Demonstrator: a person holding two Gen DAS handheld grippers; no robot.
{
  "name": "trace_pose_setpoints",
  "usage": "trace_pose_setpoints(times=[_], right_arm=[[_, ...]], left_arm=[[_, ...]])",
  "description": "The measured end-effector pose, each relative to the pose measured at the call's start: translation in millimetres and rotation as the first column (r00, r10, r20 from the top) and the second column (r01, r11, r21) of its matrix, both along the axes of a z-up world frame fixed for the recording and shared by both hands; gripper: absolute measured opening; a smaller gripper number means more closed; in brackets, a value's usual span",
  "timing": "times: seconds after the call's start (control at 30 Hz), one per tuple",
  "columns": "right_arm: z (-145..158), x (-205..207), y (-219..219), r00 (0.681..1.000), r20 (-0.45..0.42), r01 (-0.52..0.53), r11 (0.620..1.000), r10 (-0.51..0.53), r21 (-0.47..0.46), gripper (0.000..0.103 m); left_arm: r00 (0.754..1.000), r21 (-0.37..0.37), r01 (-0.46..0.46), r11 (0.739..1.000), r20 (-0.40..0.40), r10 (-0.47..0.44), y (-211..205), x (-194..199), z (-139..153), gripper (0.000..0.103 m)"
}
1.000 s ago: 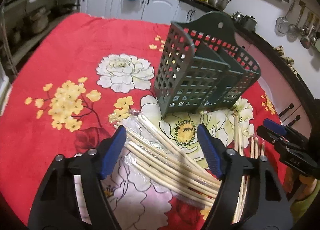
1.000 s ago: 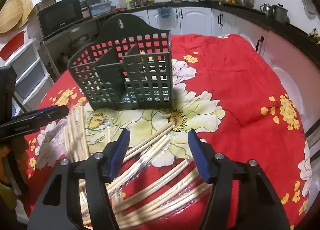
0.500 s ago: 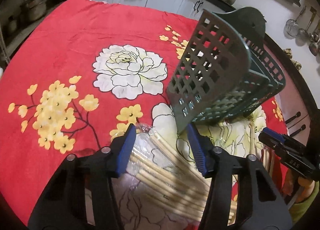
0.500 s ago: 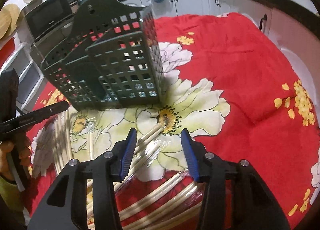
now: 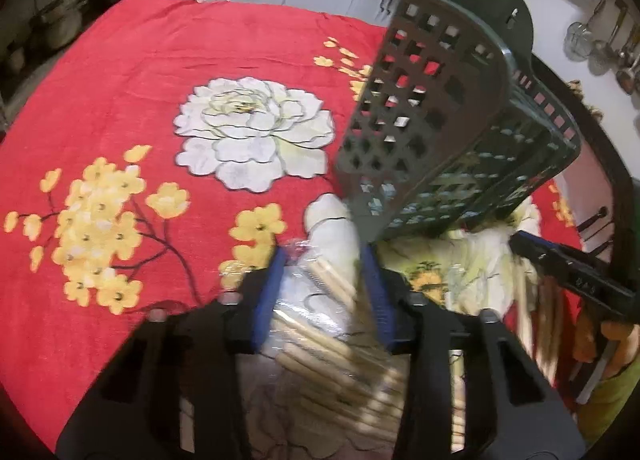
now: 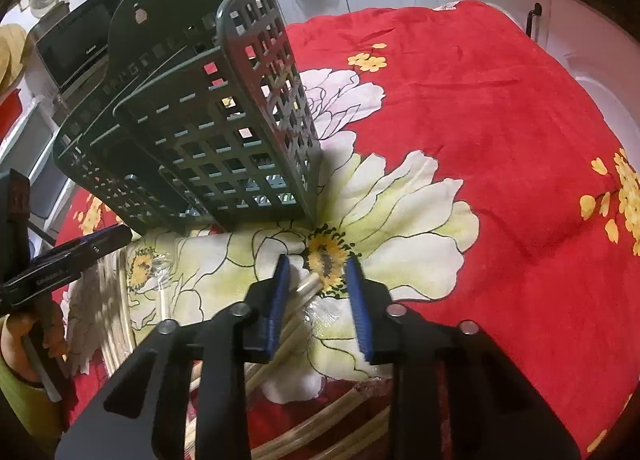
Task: Organize utensils
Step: 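Close the left tool on one chopstick while the right tool closes on another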
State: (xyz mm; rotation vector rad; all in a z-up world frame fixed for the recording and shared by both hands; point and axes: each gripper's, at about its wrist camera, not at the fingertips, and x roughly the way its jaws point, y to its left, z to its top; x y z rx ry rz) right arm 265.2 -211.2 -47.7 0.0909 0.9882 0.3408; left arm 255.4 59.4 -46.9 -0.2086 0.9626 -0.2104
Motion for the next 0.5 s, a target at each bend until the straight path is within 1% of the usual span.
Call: trace_pose_setpoints(times=[0.03, 0.07, 0.13, 0.2, 0.27, 0.37, 0.5], right_arm=[[0.0, -0.4, 0.1, 1.000, 0.004, -0.004, 1.000, 0.004, -0.003, 0.012], [0.4, -1.5, 0.8, 1.000, 0.008, -0.010, 1.000, 0.010, 0.000, 0.011], [1.9, -4.3, 0.4, 1.000, 0.016, -0.013, 1.000, 0.013, 0.005, 0.008], [4.7, -7.0, -0.3, 1.000, 0.024, -0.014, 1.000, 0.014, 0.014, 0.007], [8.8, -10.0, -2.9, 0.999, 0.037, -0.010, 1.000, 0.009, 0.025, 0.007], [18.9, -15.2, -7.3, 0.998, 0.061, -0.009, 0.999, 0.006, 0.046, 0.006], [39.5, -23.9, -11.7, 0.994, 0.109, -0.021, 0.997, 0.013, 0.075, 0.006]], left_arm=[[1.000, -0.008, -0.006, 1.000, -0.002, 0.006, 2.2, 0.5, -0.5, 0.018], [1.000, -0.025, -0.008, 1.000, -0.004, 0.008, 5.5, 0.7, -1.1, 0.015], [1.000, -0.036, -0.013, 0.999, -0.006, 0.013, 9.3, 1.0, -0.9, 0.010], [1.000, -0.043, -0.015, 0.999, -0.008, 0.014, 11.8, 0.5, 0.0, 0.006], [1.000, -0.045, -0.009, 0.999, -0.003, 0.009, 13.0, -0.7, 2.3, 0.006], [1.000, -0.071, -0.005, 0.997, 0.016, 0.006, 17.8, -5.9, 9.3, 0.005], [0.998, -0.101, 0.000, 0.995, 0.062, 0.006, 22.2, -18.3, 28.1, 0.005]])
